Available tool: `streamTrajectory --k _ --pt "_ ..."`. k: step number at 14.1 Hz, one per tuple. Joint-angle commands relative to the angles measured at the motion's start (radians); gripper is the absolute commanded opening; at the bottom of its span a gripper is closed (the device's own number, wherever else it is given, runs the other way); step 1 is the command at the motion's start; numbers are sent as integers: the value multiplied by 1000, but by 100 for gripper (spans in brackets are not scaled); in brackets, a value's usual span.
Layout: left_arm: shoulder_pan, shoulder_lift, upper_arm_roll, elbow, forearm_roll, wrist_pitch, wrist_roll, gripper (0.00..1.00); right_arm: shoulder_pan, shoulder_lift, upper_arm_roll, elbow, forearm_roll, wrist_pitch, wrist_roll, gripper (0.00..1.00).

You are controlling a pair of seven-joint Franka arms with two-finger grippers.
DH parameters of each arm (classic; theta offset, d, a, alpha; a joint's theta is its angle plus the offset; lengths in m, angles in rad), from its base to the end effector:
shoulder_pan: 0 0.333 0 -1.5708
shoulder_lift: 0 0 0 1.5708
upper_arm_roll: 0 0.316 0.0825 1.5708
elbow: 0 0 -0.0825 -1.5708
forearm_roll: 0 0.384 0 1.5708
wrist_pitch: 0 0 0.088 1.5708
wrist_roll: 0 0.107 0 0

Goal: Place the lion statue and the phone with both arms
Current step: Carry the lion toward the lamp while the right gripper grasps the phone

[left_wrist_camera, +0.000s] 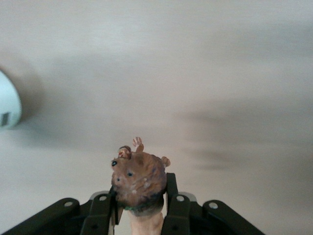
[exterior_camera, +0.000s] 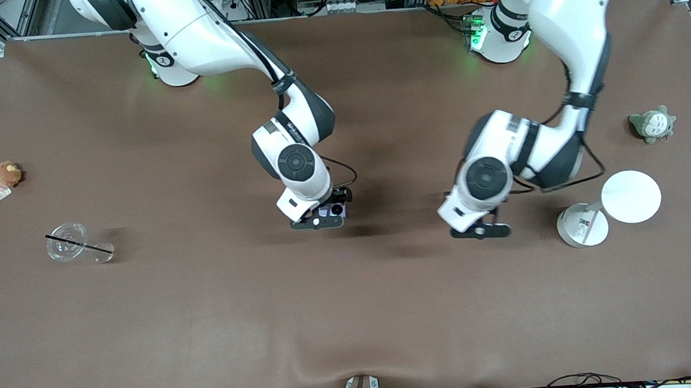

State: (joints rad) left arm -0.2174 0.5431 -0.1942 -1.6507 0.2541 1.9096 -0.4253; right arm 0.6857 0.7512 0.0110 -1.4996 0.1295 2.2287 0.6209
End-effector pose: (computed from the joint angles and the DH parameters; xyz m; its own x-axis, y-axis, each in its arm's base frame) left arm 0.6077 -0.2316 0.2822 0.9770 -0.0665 -0.2027 -0.1097 -0.9715 -0.2102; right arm 0.5445 0.4591 0.2217 0.9964 -0.0044 -0.0844 -0.0105 -0.9973 -0.0722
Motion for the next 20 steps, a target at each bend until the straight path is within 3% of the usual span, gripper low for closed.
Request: streamTrajectory --k 1,4,8,15,16,17,18,20 --pt "98 -48 -18 -83 39 67 103 0 18 37 -8 36 -13 19 22 100" --pt "165 -37 -19 -138 132 181 134 0 31 54 -9 32 -85 51 20 100" --pt "268 -8 -19 -162 151 292 264 0 32 68 -9 27 -90 57 51 100" --pt "289 34 -18 -162 165 371 286 0 32 86 -9 6 -87 95 85 100" --pt "294 35 -18 -162 165 371 287 0 32 86 -9 -10 -91 112 83 77" --pt "296 40 -18 -162 165 371 289 0 29 85 -8 -25 -90 126 85 25" --pt "297 44 -18 -161 165 376 292 0 28 82 -8 -31 -88 128 85 15" --pt "309 54 -18 -162 166 394 292 0 9 63 -6 -42 -74 111 105 15"
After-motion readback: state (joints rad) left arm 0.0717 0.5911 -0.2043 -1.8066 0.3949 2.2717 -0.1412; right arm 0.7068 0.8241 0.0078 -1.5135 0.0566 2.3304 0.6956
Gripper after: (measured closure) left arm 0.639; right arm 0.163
